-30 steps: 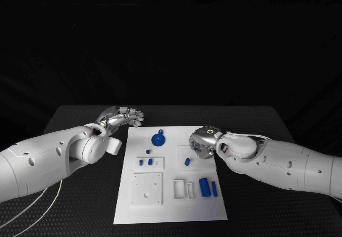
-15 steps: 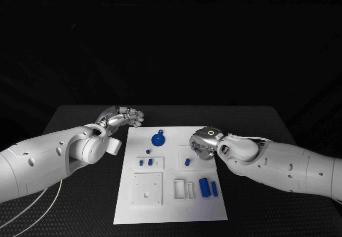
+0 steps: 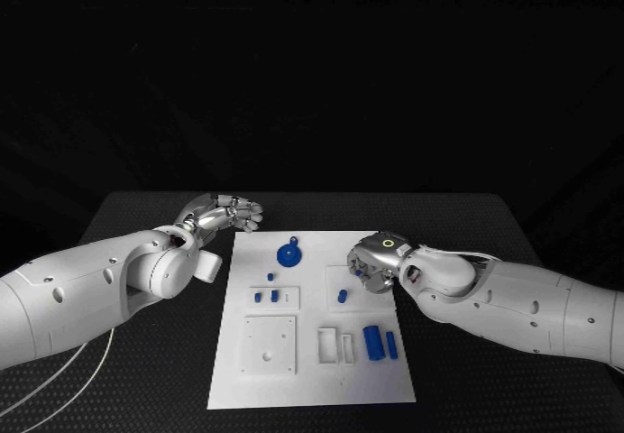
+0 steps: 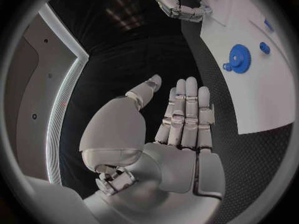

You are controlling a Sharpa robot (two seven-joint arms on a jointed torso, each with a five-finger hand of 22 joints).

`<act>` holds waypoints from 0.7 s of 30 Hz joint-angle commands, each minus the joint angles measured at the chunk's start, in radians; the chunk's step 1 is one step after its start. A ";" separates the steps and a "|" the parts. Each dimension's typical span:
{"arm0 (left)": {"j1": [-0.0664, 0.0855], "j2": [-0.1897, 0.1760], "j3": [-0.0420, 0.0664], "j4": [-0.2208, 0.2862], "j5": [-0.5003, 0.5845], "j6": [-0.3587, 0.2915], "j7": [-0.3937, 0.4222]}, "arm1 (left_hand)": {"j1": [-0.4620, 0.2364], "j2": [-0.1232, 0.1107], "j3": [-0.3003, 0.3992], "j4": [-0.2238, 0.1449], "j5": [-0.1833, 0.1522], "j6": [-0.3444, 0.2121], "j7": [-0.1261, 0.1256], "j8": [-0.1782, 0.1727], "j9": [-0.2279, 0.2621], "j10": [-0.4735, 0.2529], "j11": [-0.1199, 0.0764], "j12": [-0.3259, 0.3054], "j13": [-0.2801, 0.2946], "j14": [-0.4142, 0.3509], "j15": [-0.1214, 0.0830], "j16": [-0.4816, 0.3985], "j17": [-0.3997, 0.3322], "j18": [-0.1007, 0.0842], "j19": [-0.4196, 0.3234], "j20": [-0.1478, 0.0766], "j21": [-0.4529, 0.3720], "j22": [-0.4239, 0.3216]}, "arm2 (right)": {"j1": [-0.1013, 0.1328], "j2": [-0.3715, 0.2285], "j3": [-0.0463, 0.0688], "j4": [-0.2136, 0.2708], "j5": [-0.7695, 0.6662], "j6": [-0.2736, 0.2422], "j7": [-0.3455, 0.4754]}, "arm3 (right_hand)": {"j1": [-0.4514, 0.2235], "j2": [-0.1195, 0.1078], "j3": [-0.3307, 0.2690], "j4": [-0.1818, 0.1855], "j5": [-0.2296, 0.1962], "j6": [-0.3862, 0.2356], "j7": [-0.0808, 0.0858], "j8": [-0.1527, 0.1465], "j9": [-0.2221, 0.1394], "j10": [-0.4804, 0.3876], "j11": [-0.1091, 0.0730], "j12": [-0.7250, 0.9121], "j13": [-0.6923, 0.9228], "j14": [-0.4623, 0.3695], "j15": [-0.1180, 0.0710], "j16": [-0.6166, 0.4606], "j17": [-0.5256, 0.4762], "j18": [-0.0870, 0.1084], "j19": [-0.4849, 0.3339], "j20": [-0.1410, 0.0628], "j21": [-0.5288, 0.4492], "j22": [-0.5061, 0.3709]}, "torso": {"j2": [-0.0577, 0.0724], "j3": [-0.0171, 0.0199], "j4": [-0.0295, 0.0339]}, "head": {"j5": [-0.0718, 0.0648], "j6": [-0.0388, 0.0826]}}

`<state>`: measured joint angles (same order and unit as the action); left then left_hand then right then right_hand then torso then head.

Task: Assemble the parts on the task board

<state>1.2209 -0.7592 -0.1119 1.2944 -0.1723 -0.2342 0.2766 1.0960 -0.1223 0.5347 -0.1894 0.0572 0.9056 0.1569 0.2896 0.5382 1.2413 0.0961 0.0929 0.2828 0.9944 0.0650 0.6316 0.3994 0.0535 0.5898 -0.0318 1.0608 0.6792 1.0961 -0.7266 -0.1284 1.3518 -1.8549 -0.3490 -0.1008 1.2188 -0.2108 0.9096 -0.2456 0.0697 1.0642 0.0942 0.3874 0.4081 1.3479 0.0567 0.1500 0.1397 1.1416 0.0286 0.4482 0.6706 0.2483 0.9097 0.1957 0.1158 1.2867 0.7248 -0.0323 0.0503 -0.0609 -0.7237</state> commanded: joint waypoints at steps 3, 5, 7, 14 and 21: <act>0.001 0.002 0.001 -0.001 0.002 0.010 0.005 | 0.001 -0.002 0.001 -0.005 0.002 -0.007 -0.001 0.000 -0.001 -0.008 0.001 -0.005 -0.001 -0.001 0.006 -0.005 0.002 0.004 -0.005 0.004 -0.006 0.001 | -0.002 -0.001 0.005 0.006 0.007 0.026 0.003 | 0.003 -0.011 0.006 0.004 -0.006 0.009 0.000 0.007 0.002 0.000 0.004 0.001 -0.004 0.008 0.003 -0.002 0.002 0.013 0.008 -0.003 0.000 0.002 | 0.000 -0.0005 0.0006 | 0.001 0.000; 0.001 0.002 0.001 -0.001 0.003 0.011 0.005 | 0.001 -0.002 0.001 -0.005 0.002 -0.007 -0.001 -0.001 -0.001 -0.008 0.001 -0.005 -0.002 -0.001 0.006 -0.005 0.002 0.004 -0.005 0.004 -0.006 0.001 | -0.002 0.000 0.006 0.006 0.008 0.025 0.004 | 0.003 -0.011 0.006 0.004 -0.006 0.009 0.000 0.007 0.002 0.000 0.004 0.001 -0.003 0.008 0.003 -0.002 0.002 0.013 0.008 -0.003 0.000 0.002 | 0.000 -0.0003 0.0005 | 0.002 0.001; 0.001 0.002 0.001 -0.002 0.003 0.011 0.006 | 0.000 -0.002 0.001 -0.005 0.002 -0.007 0.000 -0.001 -0.002 -0.008 0.001 -0.005 -0.002 -0.001 0.006 -0.006 0.003 0.004 -0.005 0.004 -0.006 0.001 | -0.002 0.000 0.008 0.006 0.009 0.025 0.004 | 0.003 -0.012 0.006 0.005 -0.006 0.009 0.000 0.007 0.002 0.000 0.004 0.001 -0.003 0.008 0.003 -0.002 0.003 0.013 0.008 -0.003 0.000 0.002 | 0.000 -0.0001 0.0004 | 0.002 0.000; 0.001 0.002 0.001 -0.002 0.003 0.011 0.006 | 0.000 -0.002 0.001 -0.005 0.002 -0.008 0.000 -0.001 -0.002 -0.008 0.001 -0.005 -0.002 -0.001 0.006 -0.007 0.004 0.004 -0.005 0.004 -0.006 0.001 | -0.002 -0.002 0.012 0.008 0.011 0.026 0.002 | 0.003 -0.012 0.007 0.006 -0.006 0.010 0.000 0.007 0.003 0.001 0.004 0.000 -0.002 0.008 0.003 -0.003 0.004 0.013 0.008 -0.003 -0.001 0.002 | 0.000 -0.0001 0.0004 | 0.002 -0.001; 0.001 0.001 0.001 -0.001 0.003 0.015 0.003 | 0.000 -0.003 0.001 -0.005 0.002 -0.009 0.000 -0.001 -0.002 -0.009 0.001 -0.005 -0.002 -0.001 0.006 -0.009 0.005 0.004 -0.006 0.004 -0.007 0.001 | 0.004 -0.003 0.013 -0.001 0.052 0.064 0.011 | 0.000 -0.016 0.010 0.012 -0.006 0.000 0.005 -0.001 0.002 -0.011 0.009 -0.009 -0.002 -0.001 0.006 -0.014 0.007 0.013 -0.001 -0.001 -0.009 0.002 | 0.000 -0.0004 -0.0003 | 0.002 -0.001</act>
<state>1.2209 -0.7591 -0.1119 1.2908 -0.1722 -0.2336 0.2755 1.0960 -0.1223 0.5347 -0.1894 0.0572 0.9057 0.1569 0.2896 0.5373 1.2410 0.0964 0.0929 0.2820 0.9944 0.0650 0.6272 0.4030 0.0529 0.5898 -0.0318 1.0608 0.6791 1.0984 -0.7293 -0.1161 1.3544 -1.8303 -0.3236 -0.0993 1.2172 -0.2203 0.9180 -0.2371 0.0697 1.0608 0.0974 0.3895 0.4107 1.3386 0.0658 0.1421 0.1371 1.1413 0.0353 0.4342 0.6767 0.2483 0.9098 0.1949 0.1082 1.2884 0.7247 -0.0325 0.0502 -0.0586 -0.7248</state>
